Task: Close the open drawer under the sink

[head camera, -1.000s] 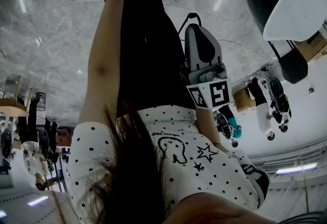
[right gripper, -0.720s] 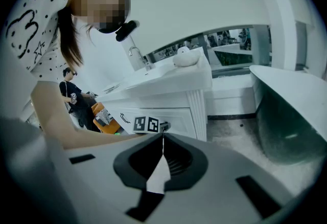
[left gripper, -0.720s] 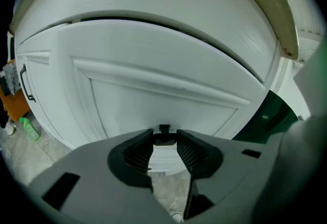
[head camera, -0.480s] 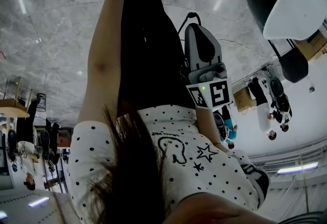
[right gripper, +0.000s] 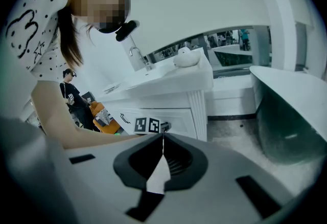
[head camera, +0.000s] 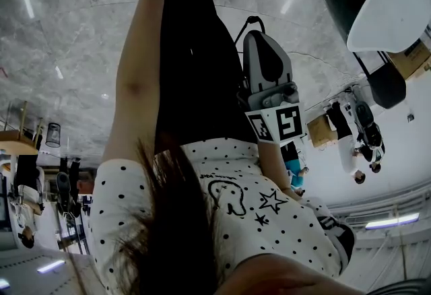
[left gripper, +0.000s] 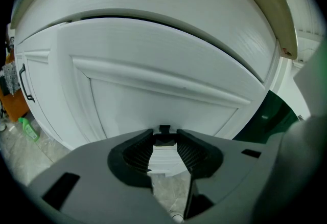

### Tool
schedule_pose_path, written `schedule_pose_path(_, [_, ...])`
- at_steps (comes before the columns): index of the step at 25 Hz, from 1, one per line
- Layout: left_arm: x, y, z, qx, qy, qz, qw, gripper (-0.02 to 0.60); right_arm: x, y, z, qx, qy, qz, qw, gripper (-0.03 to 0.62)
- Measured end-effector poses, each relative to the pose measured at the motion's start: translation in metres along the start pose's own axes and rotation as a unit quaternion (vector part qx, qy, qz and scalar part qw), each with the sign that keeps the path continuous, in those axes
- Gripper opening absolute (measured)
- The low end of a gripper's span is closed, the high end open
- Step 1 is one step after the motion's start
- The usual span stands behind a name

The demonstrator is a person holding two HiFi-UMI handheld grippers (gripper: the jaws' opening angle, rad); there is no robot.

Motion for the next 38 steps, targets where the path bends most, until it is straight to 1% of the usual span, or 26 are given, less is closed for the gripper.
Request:
schedule_pose_path(10, [0.003, -0.003, -0.002, -0.004, 0.004, 0.002, 1.0, 0.141, 0.0, 0.001, -0.005, 0.005, 0.0, 0.002, 1.0, 0.015])
schedule_pose_path(16, [0.002, -0.008, 0.004, -0.004, 0.0, -0.01, 0.9999, 0.144, -0.004, -0.001, -0.003, 0.01, -0.003, 0.002, 1.0, 0.015])
schedule_pose_path(23, [-0.011, -0.008, 0.011, 0.004, -0.031, -0.006, 0.9995, 0.15, -0.003, 0.001, -0.009, 0.01, -0.001, 0.003, 1.0, 0.015])
schedule_pose_path(28, [-0.02, -0.007, 0.014, 0.01, -0.043, -0.004, 0.999, 0.15, -0.004, 0.004, -0.012, 0.008, -0.004, 0.005, 1.0, 0.015])
schedule_pose_path(36, [-0.04, -0.009, 0.031, 0.004, -0.071, 0.006, 0.9974, 0.149, -0.009, 0.007, -0.01, 0.002, -0.006, 0.012, 1.0, 0.015])
schedule_pose_path(37, [-0.043, -0.008, 0.031, 0.003, -0.075, 0.009, 0.9972, 0.14, -0.01, 0.007, -0.01, 0.001, -0.006, 0.012, 1.0, 0.015])
schedule_pose_path(38, [-0.046, -0.007, 0.031, 0.001, -0.078, 0.014, 0.9968, 0.084, -0.011, 0.008, -0.01, 0.001, -0.006, 0.013, 1.0, 0.015])
Point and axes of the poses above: the fingertips, and each gripper's own axes: x forward along the fingers, y to its left, z out of its top, the point moved 4 cm from there along -x, backward along the fingers, and after that the axes turned 7 degrees about x, right-handed, at the moved point
